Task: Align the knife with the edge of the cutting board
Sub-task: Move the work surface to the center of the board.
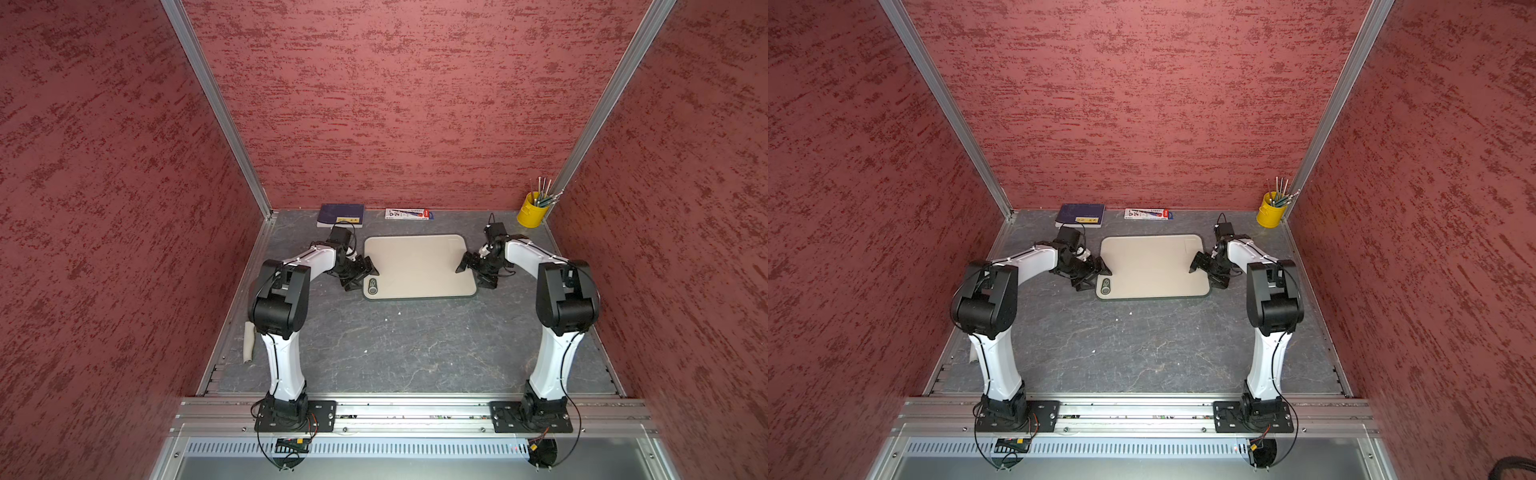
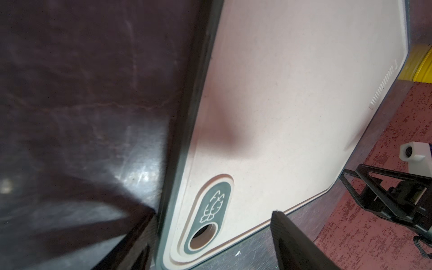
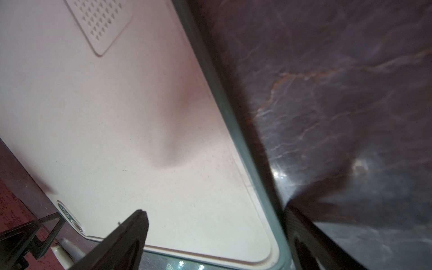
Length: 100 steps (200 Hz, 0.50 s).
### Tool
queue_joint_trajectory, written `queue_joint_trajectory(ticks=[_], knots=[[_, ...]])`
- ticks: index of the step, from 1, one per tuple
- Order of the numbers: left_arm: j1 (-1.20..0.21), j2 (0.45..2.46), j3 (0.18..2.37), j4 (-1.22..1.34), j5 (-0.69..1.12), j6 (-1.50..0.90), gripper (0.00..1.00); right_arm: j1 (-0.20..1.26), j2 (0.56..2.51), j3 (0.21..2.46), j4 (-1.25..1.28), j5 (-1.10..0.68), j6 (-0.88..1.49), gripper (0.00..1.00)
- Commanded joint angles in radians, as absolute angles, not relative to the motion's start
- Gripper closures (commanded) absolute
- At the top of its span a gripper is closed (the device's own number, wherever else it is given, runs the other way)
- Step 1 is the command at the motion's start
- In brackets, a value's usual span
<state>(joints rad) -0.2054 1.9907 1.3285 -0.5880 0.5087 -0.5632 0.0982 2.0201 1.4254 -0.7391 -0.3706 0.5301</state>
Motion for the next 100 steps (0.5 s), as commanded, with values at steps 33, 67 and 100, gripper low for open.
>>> queue_joint_trajectory(ticks=[33, 67, 100], knots=[[-0.211, 2.029, 1.282, -0.558, 0.556, -0.529, 0.20, 0.214, 2.068, 1.375, -0.698, -0.523, 0.540, 0.05], [-0.188, 2.013, 1.263, -0.564, 0.558, -0.515, 0.20, 0.243, 2.072, 1.372, -0.695, -0.526, 0.543, 0.05], [-0.179, 2.012, 1.260, -0.572, 0.556, -0.501, 0.20, 0.251, 2.081, 1.374, -0.695, -0.524, 0.546, 0.05]])
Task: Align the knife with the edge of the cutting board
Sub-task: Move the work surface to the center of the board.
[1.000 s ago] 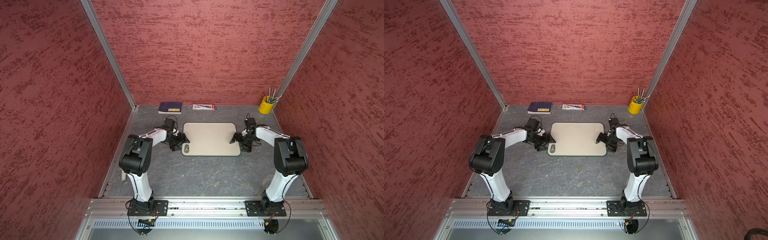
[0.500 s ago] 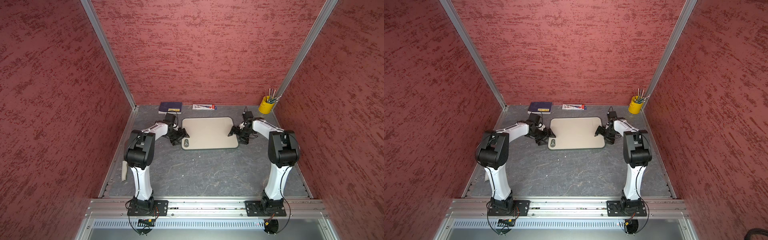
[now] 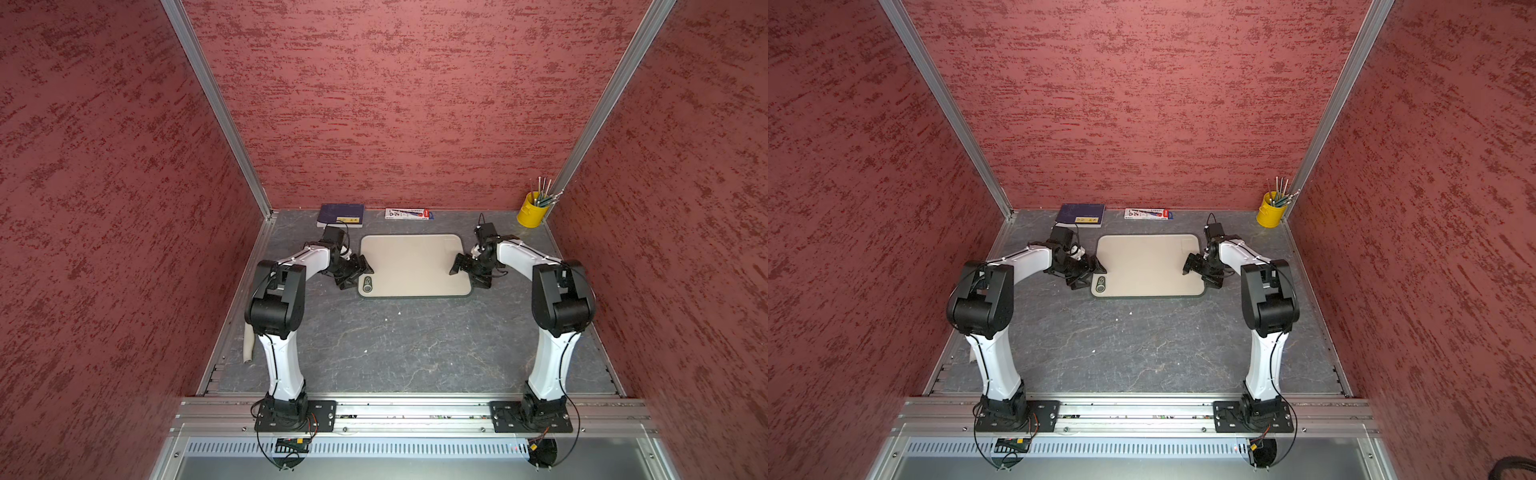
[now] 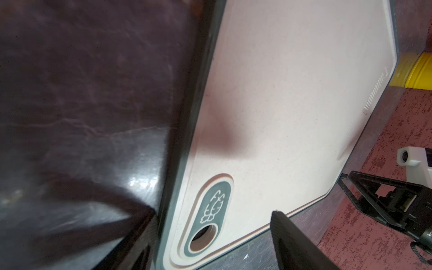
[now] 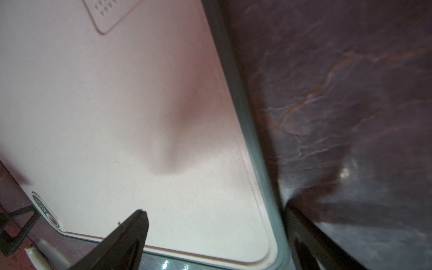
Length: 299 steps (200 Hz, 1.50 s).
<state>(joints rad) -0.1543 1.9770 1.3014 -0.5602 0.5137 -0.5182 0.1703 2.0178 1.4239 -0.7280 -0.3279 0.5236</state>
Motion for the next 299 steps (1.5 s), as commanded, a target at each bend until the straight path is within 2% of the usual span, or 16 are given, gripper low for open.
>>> queue_joint_trajectory(ticks=[1, 64, 102, 141, 299], knots=[[-0.179, 2.011, 1.260, -0.574, 0.556, -0.500, 0.20, 0.251, 2.082, 1.374, -0.696, -0.524, 0.545, 0.04], [-0.178, 2.007, 1.248, -0.567, 0.559, -0.503, 0.20, 0.251, 2.082, 1.380, -0.725, -0.484, 0.535, 0.04], [-0.178, 2.006, 1.255, -0.571, 0.551, -0.508, 0.19, 0.249, 2.057, 1.383, -0.765, -0.327, 0.552, 0.02], [-0.176, 2.014, 1.269, -0.583, 0.532, -0.507, 0.16, 0.244, 2.048, 1.396, -0.778, -0.263, 0.566, 0.02], [-0.201, 1.971, 1.195, -0.530, 0.566, -0.532, 0.16, 0.233, 2.071, 1.408, -0.755, -0.350, 0.581, 0.02]])
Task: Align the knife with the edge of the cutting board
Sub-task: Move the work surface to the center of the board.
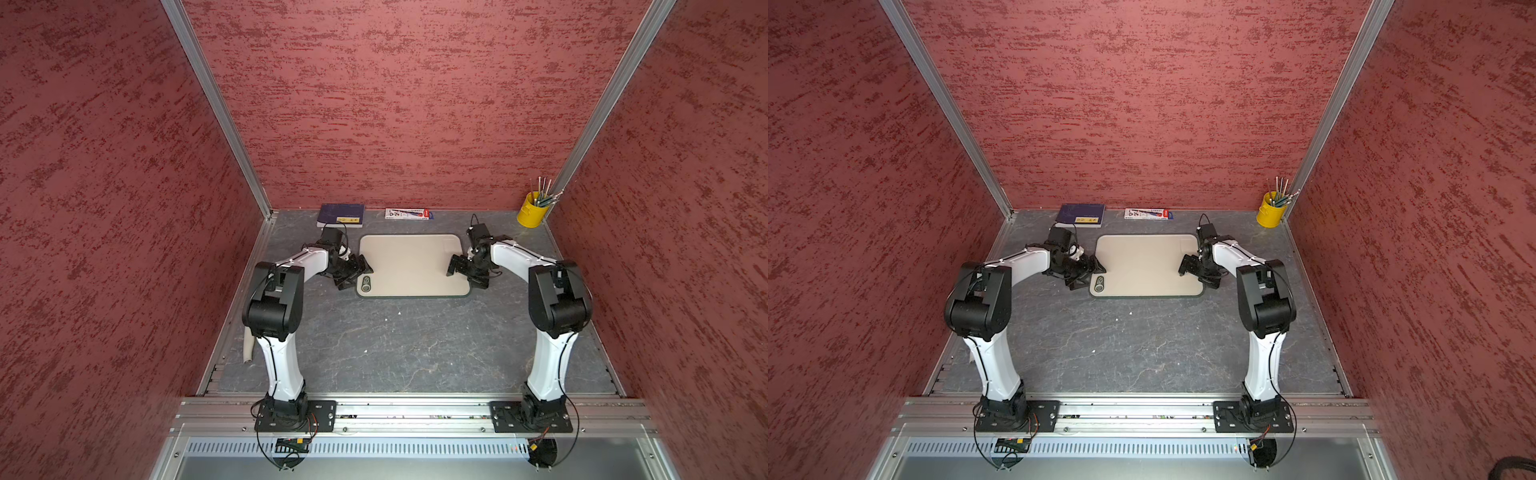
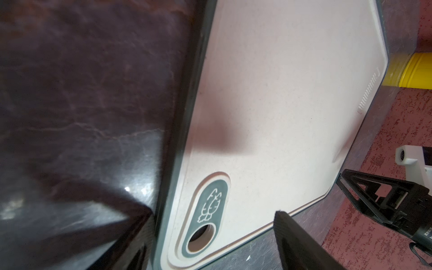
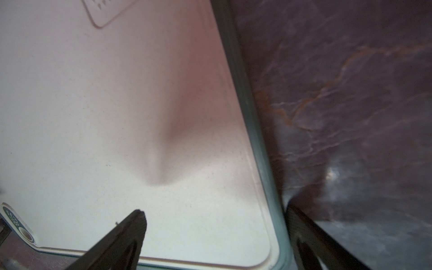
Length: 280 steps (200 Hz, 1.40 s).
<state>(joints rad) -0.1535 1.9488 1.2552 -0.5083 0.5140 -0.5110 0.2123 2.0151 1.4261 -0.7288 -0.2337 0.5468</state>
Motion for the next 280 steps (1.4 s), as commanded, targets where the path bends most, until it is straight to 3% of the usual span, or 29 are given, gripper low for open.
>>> queue_joint_trajectory(ticks=[1, 173, 280], knots=[[-0.201, 1.971, 1.194, -0.529, 0.567, -0.532, 0.16, 0.232, 2.071, 1.408, -0.755, -0.350, 0.579, 0.02], [-0.159, 1.990, 1.315, -0.631, 0.481, -0.497, 0.05, 0.166, 2.003, 1.446, -0.761, -0.227, 0.619, 0.02], [0.033, 1.687, 1.268, -0.751, 0.260, -0.466, 0.08, 0.093, 1.825, 1.388, -0.800, -0.149, 0.634, 0.02]])
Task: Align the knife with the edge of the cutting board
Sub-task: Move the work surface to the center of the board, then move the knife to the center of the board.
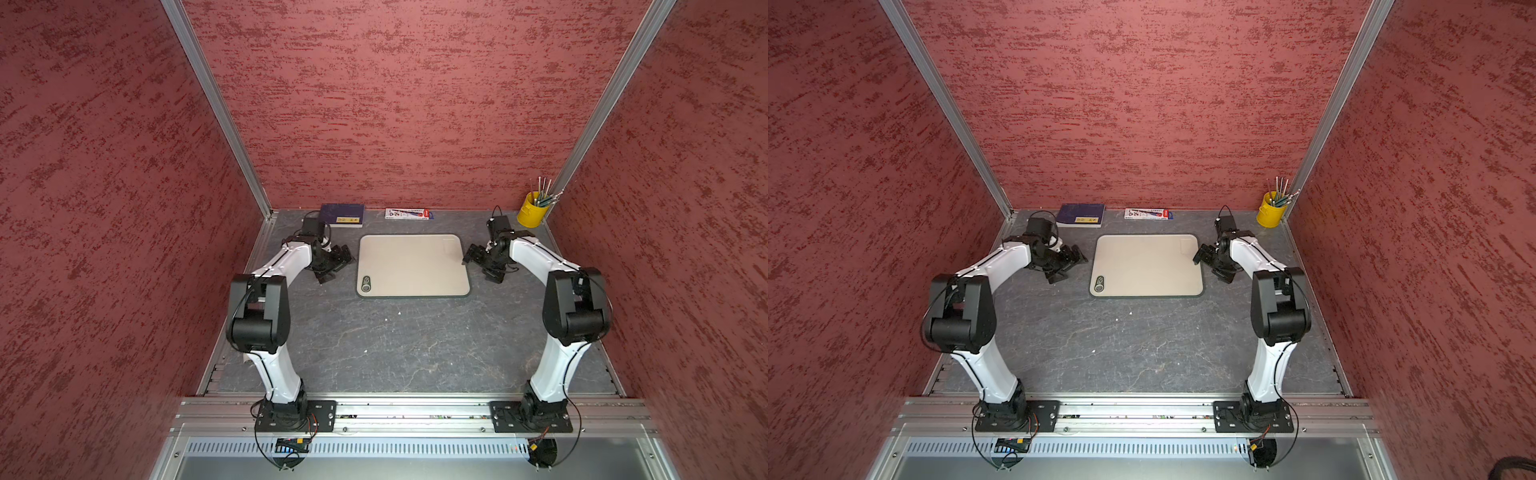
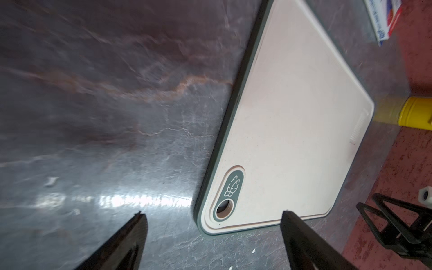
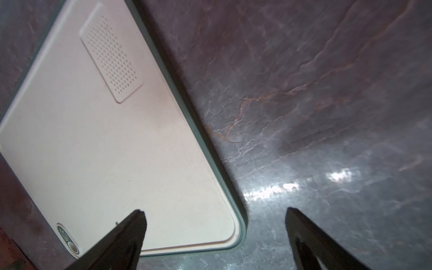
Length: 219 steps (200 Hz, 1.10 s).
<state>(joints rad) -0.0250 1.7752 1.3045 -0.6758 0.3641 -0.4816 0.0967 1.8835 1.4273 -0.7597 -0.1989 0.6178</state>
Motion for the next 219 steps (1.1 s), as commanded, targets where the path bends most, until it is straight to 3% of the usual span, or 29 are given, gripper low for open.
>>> queue_joint_trajectory(ticks=[1, 40, 97, 150, 219], knots=[[0.035, 1.682, 1.265, -0.753, 0.254, -0.466, 0.08, 0.093, 1.824, 1.387, -0.801, -0.150, 0.635, 0.02], [0.169, 1.516, 1.130, -0.847, 0.110, -0.468, 0.08, 0.095, 1.758, 1.307, -0.802, -0.192, 0.678, 0.02], [0.402, 1.400, 0.980, -0.900, 0.035, -0.490, 0.08, 0.108, 1.715, 1.242, -0.784, -0.225, 0.698, 0.02], [0.612, 1.450, 0.974, -0.912, 0.072, -0.462, 0.09, 0.130, 1.743, 1.268, -0.789, -0.242, 0.709, 0.02], [0.743, 1.521, 0.948, -0.866, 0.112, -0.466, 0.11, 0.155, 1.766, 1.283, -0.795, -0.262, 0.718, 0.02]])
